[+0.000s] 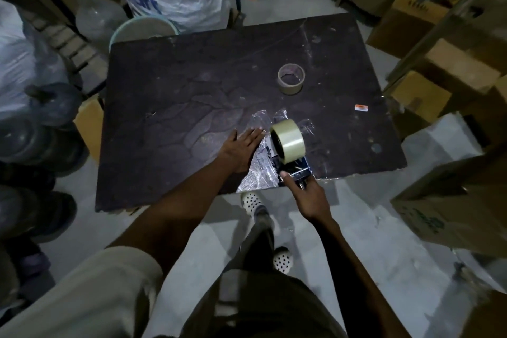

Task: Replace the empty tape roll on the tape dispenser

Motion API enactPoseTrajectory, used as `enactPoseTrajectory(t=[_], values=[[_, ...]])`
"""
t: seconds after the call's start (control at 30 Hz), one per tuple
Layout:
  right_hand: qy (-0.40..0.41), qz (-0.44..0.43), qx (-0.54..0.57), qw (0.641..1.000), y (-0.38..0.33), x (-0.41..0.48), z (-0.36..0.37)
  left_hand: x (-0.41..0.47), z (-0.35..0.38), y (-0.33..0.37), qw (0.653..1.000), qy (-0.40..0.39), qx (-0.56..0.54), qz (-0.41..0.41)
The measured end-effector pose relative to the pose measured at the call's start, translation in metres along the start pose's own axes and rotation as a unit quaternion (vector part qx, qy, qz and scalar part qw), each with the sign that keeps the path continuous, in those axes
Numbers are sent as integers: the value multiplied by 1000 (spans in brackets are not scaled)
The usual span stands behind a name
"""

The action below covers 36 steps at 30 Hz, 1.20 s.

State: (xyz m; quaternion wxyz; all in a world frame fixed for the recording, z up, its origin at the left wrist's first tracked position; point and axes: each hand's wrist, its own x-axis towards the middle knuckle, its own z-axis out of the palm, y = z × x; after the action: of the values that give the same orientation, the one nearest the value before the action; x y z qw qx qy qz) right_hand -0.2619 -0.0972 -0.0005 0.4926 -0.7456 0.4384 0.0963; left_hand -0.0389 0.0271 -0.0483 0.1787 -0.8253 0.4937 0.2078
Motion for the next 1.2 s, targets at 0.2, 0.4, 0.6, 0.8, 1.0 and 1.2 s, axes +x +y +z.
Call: enactPoseTrajectory(t=[0.2,0.4,0.6,0.8,1.0,1.2], values=[[15,-11,3,1000,30,-20,-7,-1,-12,4,999,-27,19,-26],[43,5,-65,997,86,-79,-17,-16,-7,27,997,-38,59,-34],[47,3,-89,995,109,-101,-17,-41,13,49,999,-26,39,-13],[44,-2,-44,998,105,-100,-11,-51,31,63,998,-13,68,1],[49,8,52,997,112,-97,-1,-72,29,82,997,-31,70,10],[49,130,166,976,124,-111,1,-91,23,94,997,-36,69,5]])
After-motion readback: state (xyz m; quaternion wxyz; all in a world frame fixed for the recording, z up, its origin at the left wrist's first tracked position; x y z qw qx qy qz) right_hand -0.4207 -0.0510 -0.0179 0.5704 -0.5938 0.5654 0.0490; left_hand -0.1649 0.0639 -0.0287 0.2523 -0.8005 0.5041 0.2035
